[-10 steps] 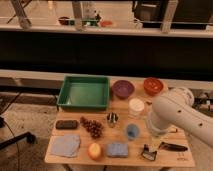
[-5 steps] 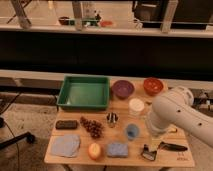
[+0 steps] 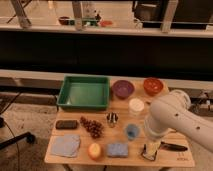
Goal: Place sponge in plastic cup
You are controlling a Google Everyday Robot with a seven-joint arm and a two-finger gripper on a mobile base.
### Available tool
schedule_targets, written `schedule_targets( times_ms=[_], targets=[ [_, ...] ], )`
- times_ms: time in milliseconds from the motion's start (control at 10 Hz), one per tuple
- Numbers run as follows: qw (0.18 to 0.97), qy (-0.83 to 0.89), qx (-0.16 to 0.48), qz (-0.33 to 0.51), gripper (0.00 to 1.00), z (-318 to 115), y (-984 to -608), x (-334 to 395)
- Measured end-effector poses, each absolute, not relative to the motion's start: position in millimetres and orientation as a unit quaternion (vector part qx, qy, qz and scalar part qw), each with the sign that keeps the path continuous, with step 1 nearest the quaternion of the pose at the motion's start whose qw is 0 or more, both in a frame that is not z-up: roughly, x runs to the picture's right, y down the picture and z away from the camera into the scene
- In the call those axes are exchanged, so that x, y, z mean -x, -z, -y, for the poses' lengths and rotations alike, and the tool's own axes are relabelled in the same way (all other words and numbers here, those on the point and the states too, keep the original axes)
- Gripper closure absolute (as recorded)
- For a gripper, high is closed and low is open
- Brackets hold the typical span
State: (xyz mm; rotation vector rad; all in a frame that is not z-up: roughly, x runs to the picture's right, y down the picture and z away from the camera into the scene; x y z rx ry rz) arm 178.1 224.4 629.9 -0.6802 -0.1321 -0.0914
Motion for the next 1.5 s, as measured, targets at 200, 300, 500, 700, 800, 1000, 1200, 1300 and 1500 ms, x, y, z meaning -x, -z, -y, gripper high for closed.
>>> schedule_targets(
  times_ms=[200,300,500,700,800,1000,1200,1300,1500],
  targets=[
    [0.936,0.054,0.339,0.078,0.20,-237.1,-627.4,-161.7],
    [0.934,0.059,0.341,0.086,0.20,-243.5,-627.0,-155.9],
    [0.932,0.075,0.342,0.099,0.20,-253.3,-628.9,-139.9],
    [0.929,0.087,0.343,0.111,0.20,-266.6,-633.3,-123.1],
    [0.928,0.092,0.343,0.113,0.20,-271.0,-635.3,-118.2],
    [0.927,0.101,0.342,0.118,0.20,-281.0,-640.1,-106.0],
    [0.926,0.106,0.342,0.120,0.20,-288.0,-644.7,-98.6],
    [0.926,0.107,0.342,0.121,0.20,-290.9,-647.4,-94.3],
    [0.926,0.111,0.341,0.122,0.20,-294.3,-651.5,-88.0]
  ],
)
